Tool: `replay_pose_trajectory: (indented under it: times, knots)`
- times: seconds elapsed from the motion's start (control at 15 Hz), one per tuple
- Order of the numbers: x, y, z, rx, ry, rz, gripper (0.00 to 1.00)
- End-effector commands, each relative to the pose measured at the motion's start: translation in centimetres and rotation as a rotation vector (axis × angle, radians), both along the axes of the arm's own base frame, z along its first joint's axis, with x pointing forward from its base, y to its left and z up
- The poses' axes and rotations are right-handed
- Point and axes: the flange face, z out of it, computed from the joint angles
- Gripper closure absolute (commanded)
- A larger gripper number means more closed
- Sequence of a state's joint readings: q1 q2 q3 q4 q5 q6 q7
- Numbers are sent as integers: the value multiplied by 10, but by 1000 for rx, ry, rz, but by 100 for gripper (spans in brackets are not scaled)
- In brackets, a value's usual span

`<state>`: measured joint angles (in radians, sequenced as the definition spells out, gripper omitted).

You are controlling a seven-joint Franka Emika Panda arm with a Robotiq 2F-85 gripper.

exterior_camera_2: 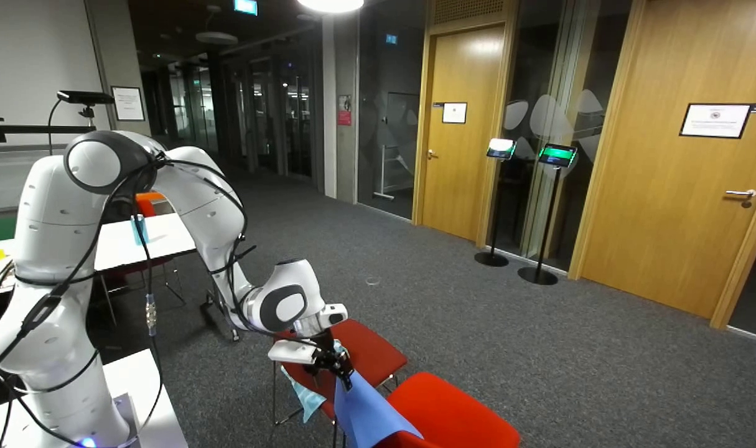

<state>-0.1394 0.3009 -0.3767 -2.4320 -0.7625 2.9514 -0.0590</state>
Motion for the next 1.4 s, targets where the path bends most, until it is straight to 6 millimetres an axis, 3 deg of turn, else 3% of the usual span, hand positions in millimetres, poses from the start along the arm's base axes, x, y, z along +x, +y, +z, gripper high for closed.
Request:
replay_pose_trajectory:
  times: [0.0, 0.73, 0.87, 1.07, 1.33]
  knots:
    - [0, 0, -2, 1, 3, 0, 0]
    - [0, 2, -2, 1, 3, 4, 0]
    - [3, 10, -7, 41, -6, -15, 0]
    - [2, 16, -17, 124, -27, -108, 0]
    - [-9, 0, -35, 251, -46, -323, 0]
